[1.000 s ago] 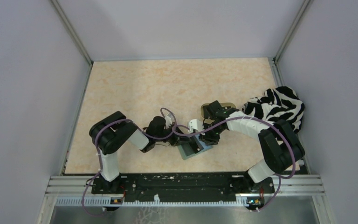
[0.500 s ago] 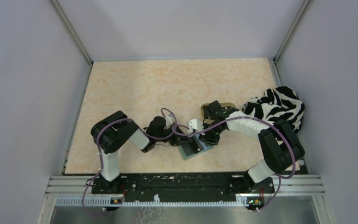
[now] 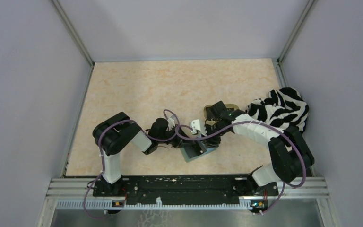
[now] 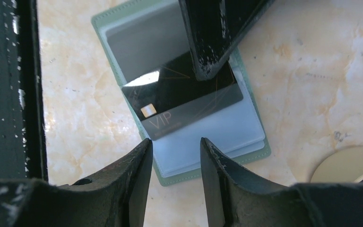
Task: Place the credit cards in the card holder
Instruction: Insert the credit card into the card holder.
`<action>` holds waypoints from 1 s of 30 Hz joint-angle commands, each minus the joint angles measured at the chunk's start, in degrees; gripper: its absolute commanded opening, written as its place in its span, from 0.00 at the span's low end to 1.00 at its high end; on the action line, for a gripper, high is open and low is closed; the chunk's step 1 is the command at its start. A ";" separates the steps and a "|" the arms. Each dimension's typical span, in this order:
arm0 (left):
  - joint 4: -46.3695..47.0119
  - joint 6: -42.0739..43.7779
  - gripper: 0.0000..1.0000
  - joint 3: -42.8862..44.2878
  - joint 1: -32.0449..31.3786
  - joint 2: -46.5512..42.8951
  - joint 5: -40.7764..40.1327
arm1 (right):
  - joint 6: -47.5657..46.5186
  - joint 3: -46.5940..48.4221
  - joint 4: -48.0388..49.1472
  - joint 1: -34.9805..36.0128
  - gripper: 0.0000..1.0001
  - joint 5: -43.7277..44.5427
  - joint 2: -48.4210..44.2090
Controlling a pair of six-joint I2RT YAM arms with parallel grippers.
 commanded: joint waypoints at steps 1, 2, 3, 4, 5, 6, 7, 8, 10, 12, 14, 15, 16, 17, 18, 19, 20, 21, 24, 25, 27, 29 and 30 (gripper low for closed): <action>-2.06 1.74 0.17 0.19 0.02 1.54 0.61 | -1.21 1.01 1.03 2.73 0.41 -6.69 -3.12; -2.01 1.77 0.17 0.27 0.02 1.52 0.68 | -1.21 0.91 1.29 3.53 0.40 -7.15 -3.24; -2.06 1.83 0.17 0.27 0.02 1.60 0.67 | -1.21 0.80 1.58 4.32 0.38 -7.34 -3.36; -2.08 1.75 0.17 0.28 0.02 1.56 0.70 | -1.16 0.70 1.92 5.29 0.35 -7.35 -3.25; -2.07 1.74 0.17 0.26 0.02 1.54 0.79 | -1.20 0.68 2.13 6.21 0.32 -7.30 -3.15; -2.01 1.78 0.17 0.28 0.02 1.52 0.81 | -1.09 0.60 2.47 7.25 0.29 -7.10 -2.97; -2.08 1.75 0.17 0.20 0.02 1.52 0.77 | -0.85 0.67 2.80 8.28 0.25 -6.57 -2.68; -2.07 1.77 0.17 0.19 0.02 1.52 0.76 | -0.45 0.72 3.21 9.25 0.21 -5.96 -2.33; -2.00 1.77 0.17 0.19 0.02 1.52 0.76 | 0.63 0.93 4.28 11.26 0.11 -4.34 -1.56; -2.00 1.74 0.17 0.18 0.02 1.52 0.76 | 1.92 1.11 5.85 13.42 0.04 -2.29 -0.86; -1.97 1.78 0.17 0.27 0.02 1.52 0.84 | 3.71 0.96 7.79 15.09 0.00 -0.15 -0.30; -1.96 1.74 0.17 0.28 0.02 1.52 0.92 | 4.53 0.88 8.68 15.84 0.00 0.90 -0.01; -2.00 1.80 0.17 0.28 0.02 1.52 0.86 | 5.32 0.78 9.55 16.42 0.00 1.75 0.25; -1.90 1.74 0.17 0.27 0.02 1.51 0.84 | 5.86 0.69 10.17 17.06 0.00 2.52 0.63; -1.92 1.74 0.17 0.28 0.02 1.52 0.88 | 6.32 0.68 10.61 17.65 0.00 3.24 0.95; -1.86 1.73 0.17 0.23 0.02 1.54 0.94 | 6.65 0.66 11.00 18.21 0.00 3.90 1.28; -1.76 1.73 0.17 0.20 0.02 1.59 1.00 | 7.07 0.68 11.41 18.79 0.00 4.66 1.64; -1.69 1.73 0.17 0.19 0.02 1.61 1.09 | 7.57 0.74 11.89 19.28 0.00 5.50 2.00; -1.51 1.65 0.17 0.19 0.02 1.69 1.19 | 9.81 1.31 13.10 20.64 0.00 8.85 3.18; -1.47 1.65 0.17 0.15 0.02 1.70 1.22 | 10.28 1.56 13.27 20.87 0.00 9.64 3.56; -1.36 1.65 0.17 0.19 0.02 1.77 1.25 | 10.71 1.88 13.50 21.11 0.00 10.90 4.19; -1.32 1.65 0.17 0.19 0.02 1.87 1.30 | 10.74 1.83 13.61 21.20 0.00 11.68 4.68; -1.26 1.59 0.17 0.19 0.02 1.87 1.34 | 10.70 1.76 13.70 21.30 0.00 12.03 4.90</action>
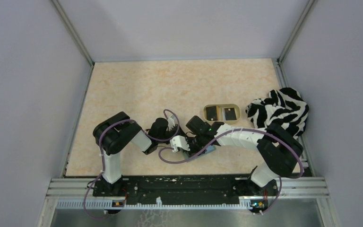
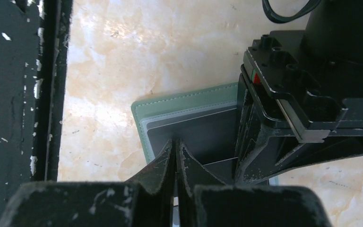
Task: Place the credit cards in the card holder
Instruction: Insert the credit card into the card holder.
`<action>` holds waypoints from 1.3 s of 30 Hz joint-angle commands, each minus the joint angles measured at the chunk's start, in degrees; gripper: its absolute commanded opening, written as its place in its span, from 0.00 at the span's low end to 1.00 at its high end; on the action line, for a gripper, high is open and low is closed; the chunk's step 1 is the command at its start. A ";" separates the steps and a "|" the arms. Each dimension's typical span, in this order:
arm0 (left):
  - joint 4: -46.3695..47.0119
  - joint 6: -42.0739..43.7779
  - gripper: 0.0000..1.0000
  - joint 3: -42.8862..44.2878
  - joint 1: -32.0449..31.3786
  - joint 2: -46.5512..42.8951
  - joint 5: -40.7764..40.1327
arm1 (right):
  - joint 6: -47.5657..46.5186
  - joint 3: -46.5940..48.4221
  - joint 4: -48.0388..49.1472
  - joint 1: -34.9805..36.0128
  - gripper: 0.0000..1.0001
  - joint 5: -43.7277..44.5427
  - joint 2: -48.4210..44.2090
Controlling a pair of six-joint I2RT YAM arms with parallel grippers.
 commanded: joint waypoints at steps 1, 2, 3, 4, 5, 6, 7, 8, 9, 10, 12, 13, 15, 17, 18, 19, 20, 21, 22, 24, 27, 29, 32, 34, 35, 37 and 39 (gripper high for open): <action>-1.45 1.52 0.17 0.07 -0.15 1.65 0.91 | 1.77 1.74 2.46 0.85 0.00 3.18 0.74; -1.46 1.56 0.17 0.10 -0.15 1.67 0.99 | 1.72 1.73 2.44 1.05 0.00 3.64 1.00; -1.36 1.52 0.17 0.08 -0.15 1.74 0.94 | 1.68 1.73 2.47 1.19 0.00 4.14 1.15; -1.32 1.52 0.17 0.16 -0.15 1.76 1.07 | 1.61 1.81 2.45 1.29 0.00 4.65 1.33; -1.30 1.53 0.18 0.13 -0.15 1.76 1.06 | 1.52 1.80 2.43 1.46 0.00 5.20 1.55; -1.26 1.54 0.18 0.11 -0.15 1.75 1.08 | 1.42 1.82 2.39 1.50 0.00 5.73 1.68; -1.22 1.46 0.18 0.16 -0.15 1.76 1.19 | 1.37 1.90 2.30 1.48 0.00 6.19 1.82; -1.07 1.44 0.18 0.17 -0.15 1.81 1.27 | 1.28 1.91 2.19 1.52 0.00 6.72 1.95; -1.00 1.45 0.19 0.15 -0.15 1.85 1.35 | 1.17 1.92 2.06 1.54 0.00 7.16 2.04; -0.88 1.47 0.19 0.16 -0.15 1.92 1.38 | 1.10 1.92 2.03 1.51 0.00 7.66 1.98; -0.65 1.38 0.20 0.17 -0.15 2.02 1.59 | 0.89 1.99 1.92 1.52 0.00 8.51 1.97; -0.60 1.37 0.21 0.24 -0.15 2.09 1.75 | 0.82 2.00 1.79 1.56 0.00 9.08 1.88; -0.51 1.26 0.22 0.32 -0.15 2.20 1.89 | 0.66 2.00 1.63 1.49 0.00 9.97 1.85; -0.38 1.32 0.23 0.35 -0.15 2.29 2.04 | 0.42 1.91 1.49 1.48 0.00 10.79 1.78; -0.34 1.28 0.23 0.37 -0.15 2.29 2.06 | 0.32 1.91 1.42 1.48 0.00 11.16 1.76; -0.33 1.25 0.23 0.35 -0.15 2.29 2.06 | 0.23 1.90 1.31 1.55 0.00 11.56 1.75; -0.28 1.27 0.23 0.28 -0.15 2.31 2.07 | 0.14 1.91 1.20 1.51 0.00 11.91 1.79; -0.18 1.25 0.23 0.18 -0.15 2.29 2.07 | 0.10 1.90 1.18 1.50 0.00 12.31 1.78; -0.16 1.32 0.24 0.13 -0.15 2.29 2.03 | 0.09 1.86 1.13 1.52 0.00 12.70 1.72; 0.01 1.26 0.24 0.00 -0.15 2.32 2.03 | 0.00 1.78 1.01 1.52 0.00 13.26 1.66; 0.24 1.26 0.24 -0.17 -0.15 2.29 2.09 | -0.08 1.80 0.81 1.12 0.00 13.87 1.62; 0.28 1.25 0.25 -0.17 -0.15 2.29 2.12 | -0.09 1.82 0.69 0.56 0.00 13.90 1.59; 0.28 1.25 0.25 -0.16 -0.15 2.29 2.14 | 0.00 1.78 0.39 -0.37 0.00 13.94 1.51; 0.37 1.25 0.25 -0.17 -0.15 2.21 2.15 | 0.00 1.82 0.39 -0.96 0.00 14.05 1.35; 0.37 1.32 0.25 -0.20 -0.15 2.20 2.13 | 0.00 1.78 0.27 -1.25 0.00 14.11 1.28; 0.37 1.34 0.25 -0.19 -0.15 2.13 2.09 | 0.00 1.82 0.18 -1.82 0.00 14.16 1.09; 0.45 1.49 0.25 -0.29 -0.15 2.03 2.04 | 0.00 1.80 0.06 -2.45 0.00 14.16 0.98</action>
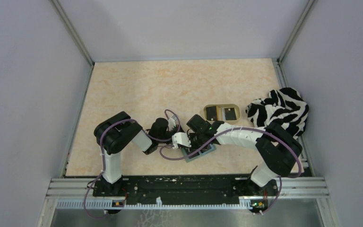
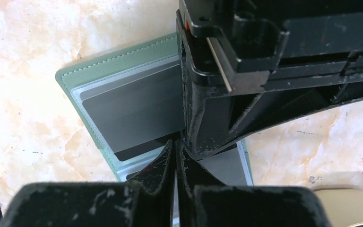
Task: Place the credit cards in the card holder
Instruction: Insert the credit card into the card holder.
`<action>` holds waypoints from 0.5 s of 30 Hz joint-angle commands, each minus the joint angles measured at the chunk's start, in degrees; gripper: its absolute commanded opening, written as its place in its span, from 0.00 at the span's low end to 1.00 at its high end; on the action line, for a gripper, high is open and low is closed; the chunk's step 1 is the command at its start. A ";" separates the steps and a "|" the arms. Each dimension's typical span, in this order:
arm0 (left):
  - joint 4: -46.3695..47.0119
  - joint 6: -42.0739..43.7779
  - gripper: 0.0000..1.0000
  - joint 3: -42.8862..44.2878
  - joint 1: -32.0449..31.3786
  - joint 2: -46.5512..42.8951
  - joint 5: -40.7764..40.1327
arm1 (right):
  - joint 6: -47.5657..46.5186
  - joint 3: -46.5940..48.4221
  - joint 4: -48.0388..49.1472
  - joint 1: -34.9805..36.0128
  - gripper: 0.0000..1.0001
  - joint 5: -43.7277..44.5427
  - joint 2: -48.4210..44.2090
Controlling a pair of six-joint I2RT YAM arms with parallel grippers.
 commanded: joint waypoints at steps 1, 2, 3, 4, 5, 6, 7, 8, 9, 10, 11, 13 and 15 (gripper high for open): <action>-0.85 1.54 0.25 -0.47 -0.17 1.18 0.09 | -0.33 1.71 -0.90 -1.56 0.00 0.75 -0.24; -0.90 1.65 0.25 -0.51 -0.17 1.09 -0.01 | -0.33 1.67 -0.99 -2.00 0.00 0.66 -0.33; -0.91 1.69 0.25 -0.48 -0.13 0.99 -0.04 | -0.31 1.71 -1.20 -2.30 0.00 0.54 -0.38; -0.87 1.71 0.25 -0.56 -0.09 0.85 0.06 | -0.32 1.71 -1.30 -2.62 0.00 0.38 -0.64; -0.86 1.80 0.26 -0.58 -0.02 0.76 0.03 | -0.32 1.75 -1.30 -2.80 0.00 0.17 -0.80; -0.85 1.87 0.26 -0.57 0.00 0.56 -0.01 | -0.33 1.78 -1.40 -3.03 0.00 -0.14 -1.05; -0.85 2.02 0.26 -0.64 0.07 0.33 -0.02 | -0.33 1.84 -1.51 -3.28 0.00 -0.63 -1.38; -0.80 2.17 0.26 -0.70 0.09 0.03 -0.05 | -0.33 1.93 -1.75 -3.65 0.00 -1.31 -1.67; -0.81 2.31 0.26 -0.77 0.09 -0.37 -0.13 | -0.25 1.99 -1.95 -3.94 0.00 -2.19 -2.01; -1.00 2.64 0.26 -0.87 0.13 -0.87 -0.21 | -0.19 2.12 -2.26 -4.31 0.00 -3.31 -2.32; -1.40 2.97 0.26 -0.76 0.17 -1.40 -0.24 | -0.15 2.22 -2.61 -4.78 0.00 -4.40 -2.77; -2.55 4.14 0.26 -0.61 0.18 -2.85 -0.63 | -0.15 2.39 -3.13 -5.66 0.00 -7.06 -3.78; -4.52 5.46 0.27 -0.29 0.18 -4.46 -1.19 | -0.15 2.36 -3.48 -6.49 0.00 -8.72 -4.66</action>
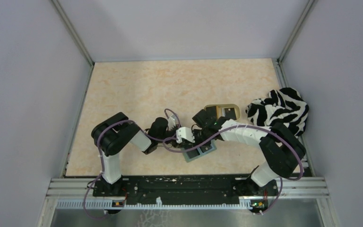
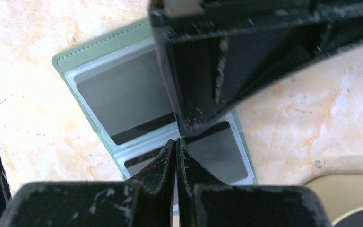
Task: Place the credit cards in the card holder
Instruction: Insert the credit card into the card holder.
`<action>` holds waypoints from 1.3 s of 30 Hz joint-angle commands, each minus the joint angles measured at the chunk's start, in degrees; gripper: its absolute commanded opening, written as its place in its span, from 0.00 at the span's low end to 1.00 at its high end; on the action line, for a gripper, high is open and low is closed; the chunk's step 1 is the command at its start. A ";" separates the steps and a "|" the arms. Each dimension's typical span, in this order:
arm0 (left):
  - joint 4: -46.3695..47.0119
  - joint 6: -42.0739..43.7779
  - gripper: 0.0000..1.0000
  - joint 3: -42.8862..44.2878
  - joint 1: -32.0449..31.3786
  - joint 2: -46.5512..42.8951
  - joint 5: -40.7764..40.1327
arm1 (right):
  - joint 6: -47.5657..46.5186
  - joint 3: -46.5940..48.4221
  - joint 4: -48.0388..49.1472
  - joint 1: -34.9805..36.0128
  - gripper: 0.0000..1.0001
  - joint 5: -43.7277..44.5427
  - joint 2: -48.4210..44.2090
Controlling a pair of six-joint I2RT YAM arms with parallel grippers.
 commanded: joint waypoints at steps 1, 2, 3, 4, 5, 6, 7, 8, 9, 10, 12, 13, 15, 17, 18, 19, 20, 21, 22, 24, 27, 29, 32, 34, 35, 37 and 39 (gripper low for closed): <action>-5.09 4.61 0.27 -0.06 0.18 -4.06 -1.28 | -0.15 2.26 -1.59 -2.49 0.00 -4.29 -3.97; -6.30 5.36 0.28 0.22 0.18 -4.93 -1.62 | -0.19 2.28 -1.79 -2.85 0.00 -4.82 -4.25; -7.36 6.06 0.28 0.41 0.18 -5.83 -1.96 | -0.28 2.35 -1.98 -3.25 0.00 -5.27 -4.56; -8.60 6.72 0.28 0.60 0.18 -6.55 -2.24 | -0.32 2.39 -2.19 -3.60 0.00 -5.69 -4.84; -9.57 7.33 0.28 0.74 0.18 -7.38 -2.58 | -0.40 2.45 -2.32 -3.98 0.00 -6.06 -4.98; -10.66 7.99 0.28 0.95 0.18 -8.10 -2.93 | -0.46 2.54 -2.45 -4.29 0.00 -6.36 -5.31; -11.55 8.63 0.29 1.08 0.18 -8.91 -3.22 | -0.50 2.55 -2.57 -4.69 0.00 -6.77 -5.54; -12.46 9.30 0.29 1.11 0.13 -9.65 -3.56 | -0.50 2.60 -2.71 -5.11 0.00 -7.24 -5.92; -13.28 9.89 0.29 1.19 0.18 -10.65 -3.98 | -0.50 2.68 -2.95 -5.69 0.00 -7.81 -6.18; -14.18 10.68 0.29 1.20 0.18 -11.58 -4.34 | -0.42 2.88 -3.15 -6.26 0.00 -8.64 -6.61; -15.97 12.58 0.29 1.16 0.18 -13.68 -5.26 | -0.29 3.28 -3.72 -7.85 0.00 -10.55 -7.50; -17.13 13.65 0.29 1.17 0.18 -14.96 -5.86 | -0.24 3.44 -3.89 -8.75 0.00 -11.54 -8.00; -19.51 16.13 0.29 1.12 0.18 -18.13 -7.33 | -0.07 3.79 -4.46 -10.62 0.00 -13.92 -9.16; -22.33 19.06 0.29 1.00 0.18 -22.06 -9.52 | 0.39 4.09 -4.89 -12.67 0.00 -16.63 -10.35; -23.99 20.73 0.29 1.07 0.18 -24.43 -10.70 | 0.53 4.21 -5.06 -13.72 0.00 -18.08 -10.89; -25.89 22.37 0.29 1.16 0.18 -26.62 -12.13 | 0.55 4.44 -5.41 -14.72 0.00 -19.49 -11.41; -27.55 24.15 0.29 1.21 0.18 -29.31 -13.37 | 0.66 4.60 -5.69 -15.67 0.00 -20.91 -11.98; -29.41 25.86 0.29 1.25 0.18 -31.94 -14.98 | 0.84 4.77 -5.82 -16.66 0.00 -22.21 -12.51; -31.33 27.40 0.29 1.33 0.22 -34.55 -16.74 | 0.90 4.91 -6.09 -17.82 0.00 -23.39 -13.04; -35.12 30.49 0.34 1.26 0.18 -39.87 -21.49 | 1.03 5.21 -6.53 -19.48 0.03 -25.79 -13.97; -38.50 33.98 0.58 -0.12 0.18 -47.35 -27.19 | 4.08 6.11 -6.31 -21.36 0.12 -27.42 -14.93; -38.04 35.69 0.80 -2.17 0.18 -51.59 -30.18 | 5.92 6.87 -6.78 -22.27 0.17 -28.97 -14.93; -35.08 36.62 0.99 -6.41 0.19 -56.85 -32.02 | 7.61 7.71 -7.85 -23.01 0.31 -30.46 -14.22; -33.05 35.19 0.99 -9.24 0.18 -59.78 -31.55 | 7.98 8.21 -9.17 -23.16 0.40 -31.13 -12.81; -32.24 33.88 0.99 -10.54 0.18 -60.75 -31.71 | 7.90 8.63 -10.20 -23.16 0.43 -31.41 -11.74; -30.35 31.67 0.99 -12.95 0.21 -62.07 -31.11 | 7.58 9.68 -12.46 -23.17 0.45 -31.58 -9.27; -27.85 30.11 0.99 -15.23 0.18 -62.75 -28.68 | 7.25 11.18 -15.11 -23.17 0.45 -30.82 -6.37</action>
